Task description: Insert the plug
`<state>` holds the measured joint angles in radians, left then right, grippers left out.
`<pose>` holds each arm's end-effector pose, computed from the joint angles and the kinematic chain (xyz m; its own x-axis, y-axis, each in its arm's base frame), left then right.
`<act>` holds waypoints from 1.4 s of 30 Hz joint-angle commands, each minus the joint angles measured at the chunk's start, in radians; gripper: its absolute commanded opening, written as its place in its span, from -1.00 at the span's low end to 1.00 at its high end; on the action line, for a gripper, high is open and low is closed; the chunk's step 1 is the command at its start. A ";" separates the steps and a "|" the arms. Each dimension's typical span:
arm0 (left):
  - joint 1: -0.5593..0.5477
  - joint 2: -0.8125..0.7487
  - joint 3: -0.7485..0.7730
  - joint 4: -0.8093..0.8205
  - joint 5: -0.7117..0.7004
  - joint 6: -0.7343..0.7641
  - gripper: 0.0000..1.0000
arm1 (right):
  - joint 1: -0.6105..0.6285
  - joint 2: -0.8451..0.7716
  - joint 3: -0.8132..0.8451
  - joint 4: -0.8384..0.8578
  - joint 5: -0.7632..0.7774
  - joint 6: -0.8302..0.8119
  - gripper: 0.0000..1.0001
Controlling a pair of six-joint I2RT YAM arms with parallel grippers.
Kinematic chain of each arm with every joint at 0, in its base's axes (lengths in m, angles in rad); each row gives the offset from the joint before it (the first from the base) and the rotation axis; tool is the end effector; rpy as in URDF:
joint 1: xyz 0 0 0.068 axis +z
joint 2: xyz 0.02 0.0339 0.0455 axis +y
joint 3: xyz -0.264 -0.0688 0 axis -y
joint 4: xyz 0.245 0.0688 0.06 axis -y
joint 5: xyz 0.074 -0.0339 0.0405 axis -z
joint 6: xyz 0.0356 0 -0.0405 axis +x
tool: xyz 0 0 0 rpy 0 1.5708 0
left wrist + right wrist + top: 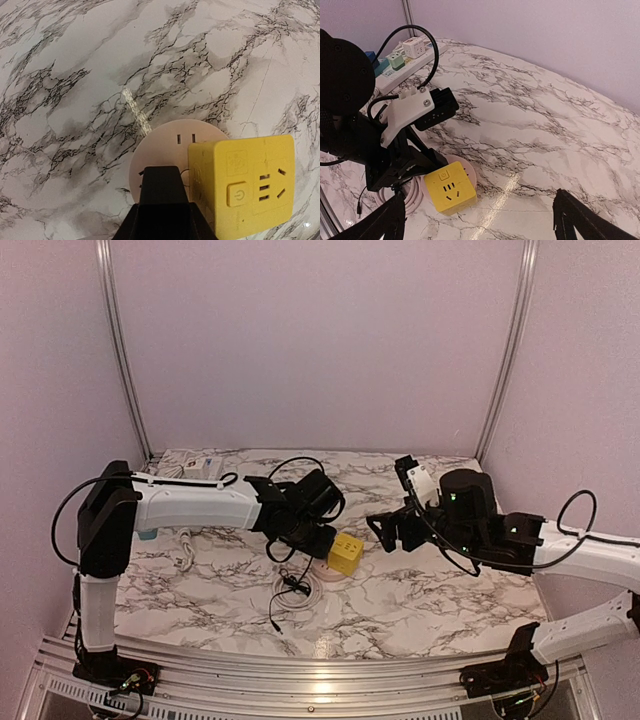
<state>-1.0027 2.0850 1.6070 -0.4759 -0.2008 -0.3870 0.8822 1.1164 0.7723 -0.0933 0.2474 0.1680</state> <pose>0.2524 -0.3822 0.1951 -0.6947 0.4010 -0.5971 0.5418 0.8378 -0.0677 0.1677 0.1900 0.2786 -0.3670 -0.1908 -0.9104 -0.5541 0.8310 0.0492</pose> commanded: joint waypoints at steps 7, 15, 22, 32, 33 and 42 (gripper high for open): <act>-0.020 0.021 -0.136 -0.427 0.147 0.067 -1.00 | -0.002 -0.054 -0.024 0.003 0.018 -0.001 0.97; -0.031 0.140 -0.025 -0.491 0.166 0.131 -1.00 | -0.002 -0.058 -0.009 -0.008 0.017 -0.008 0.97; -0.031 0.222 0.070 -0.545 0.195 0.183 -1.00 | -0.002 -0.079 -0.017 -0.009 0.023 -0.007 0.97; -0.023 0.291 0.056 -0.511 0.338 0.294 -1.00 | -0.002 -0.087 -0.014 -0.011 0.029 -0.017 0.97; -0.022 0.294 0.062 -0.511 0.339 0.301 -1.00 | -0.002 -0.087 -0.015 -0.012 0.028 -0.018 0.97; -0.005 0.212 0.085 -0.465 0.276 0.233 -0.92 | -0.003 -0.089 -0.030 -0.005 0.024 -0.011 0.97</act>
<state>-0.9844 2.1593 1.7924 -0.7631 -0.0532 -0.1272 0.8822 1.0420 0.7528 -0.0914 0.2642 0.1566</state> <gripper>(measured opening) 0.246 0.985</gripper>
